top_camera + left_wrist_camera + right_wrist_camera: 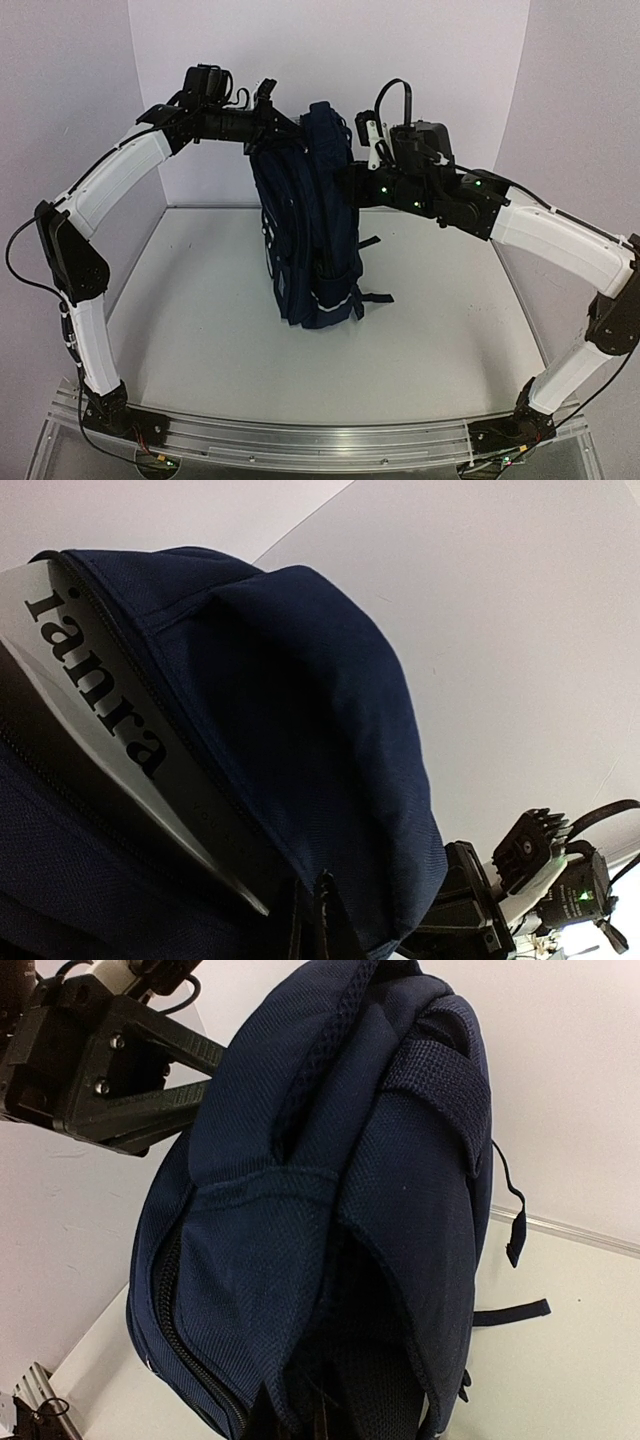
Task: Pack the student bag
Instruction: Zip the student bag at the center of the board.
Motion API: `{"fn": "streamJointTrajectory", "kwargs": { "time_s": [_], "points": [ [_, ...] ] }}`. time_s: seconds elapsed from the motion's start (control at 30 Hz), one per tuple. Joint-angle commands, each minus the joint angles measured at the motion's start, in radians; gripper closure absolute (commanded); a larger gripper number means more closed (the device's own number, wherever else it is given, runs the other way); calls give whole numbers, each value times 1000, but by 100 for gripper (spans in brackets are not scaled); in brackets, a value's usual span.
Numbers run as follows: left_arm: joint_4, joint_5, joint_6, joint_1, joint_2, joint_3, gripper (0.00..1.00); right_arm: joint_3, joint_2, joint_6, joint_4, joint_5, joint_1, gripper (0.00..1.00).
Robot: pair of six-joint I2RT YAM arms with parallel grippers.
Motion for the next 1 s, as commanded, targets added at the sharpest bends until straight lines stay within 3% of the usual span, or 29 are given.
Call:
{"fn": "streamJointTrajectory", "kwargs": {
  "time_s": [0.0,0.23,0.5,0.73,0.97],
  "points": [
    [53,-1,-11,-2,-74,-5,100,-23,26,8,-40,37,-4,99],
    [83,-23,-11,-2,-87,-11,100,-38,14,11,-38,46,-4,100],
    [124,47,-38,-2,-64,-27,99,-46,7,11,-36,51,-5,100],
    [150,63,-38,-5,-83,-88,84,-57,4,16,-32,57,-5,100],
    [149,64,-34,-7,-93,-104,79,-59,5,18,-29,58,-4,100]
  ]
}}
